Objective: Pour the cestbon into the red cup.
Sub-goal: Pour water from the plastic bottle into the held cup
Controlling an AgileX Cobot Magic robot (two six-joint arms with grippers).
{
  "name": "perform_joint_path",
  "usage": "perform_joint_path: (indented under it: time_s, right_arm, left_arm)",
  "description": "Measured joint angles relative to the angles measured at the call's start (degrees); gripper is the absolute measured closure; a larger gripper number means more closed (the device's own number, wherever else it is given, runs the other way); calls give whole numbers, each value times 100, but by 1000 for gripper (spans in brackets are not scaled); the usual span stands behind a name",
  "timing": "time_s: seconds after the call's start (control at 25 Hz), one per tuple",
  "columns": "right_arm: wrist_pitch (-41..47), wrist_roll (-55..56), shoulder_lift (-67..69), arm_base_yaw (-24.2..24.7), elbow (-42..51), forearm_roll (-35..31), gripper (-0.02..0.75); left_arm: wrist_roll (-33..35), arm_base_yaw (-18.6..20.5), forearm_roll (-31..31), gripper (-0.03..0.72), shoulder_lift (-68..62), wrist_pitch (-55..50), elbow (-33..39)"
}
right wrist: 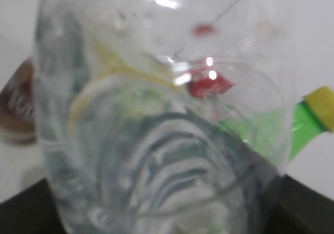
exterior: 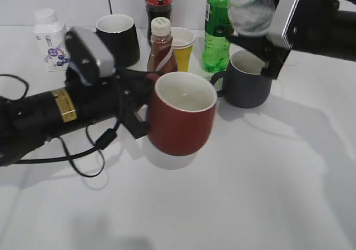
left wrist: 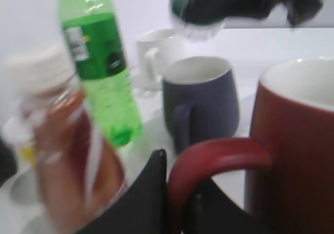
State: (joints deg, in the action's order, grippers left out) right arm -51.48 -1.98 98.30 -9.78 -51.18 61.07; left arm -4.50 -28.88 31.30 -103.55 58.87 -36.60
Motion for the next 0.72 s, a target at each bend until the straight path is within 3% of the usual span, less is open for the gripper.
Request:
perform_joint_path:
  time_s: [0.44, 0.72]
  right_arm:
    - [311, -654, 6, 0, -5, 871, 263]
    - [306, -1345, 6, -4, -6, 927, 263]
  left_arm:
    - [-86, -158, 228, 648, 0, -576, -487]
    - [-92, -158, 424, 648, -58, -651, -549]
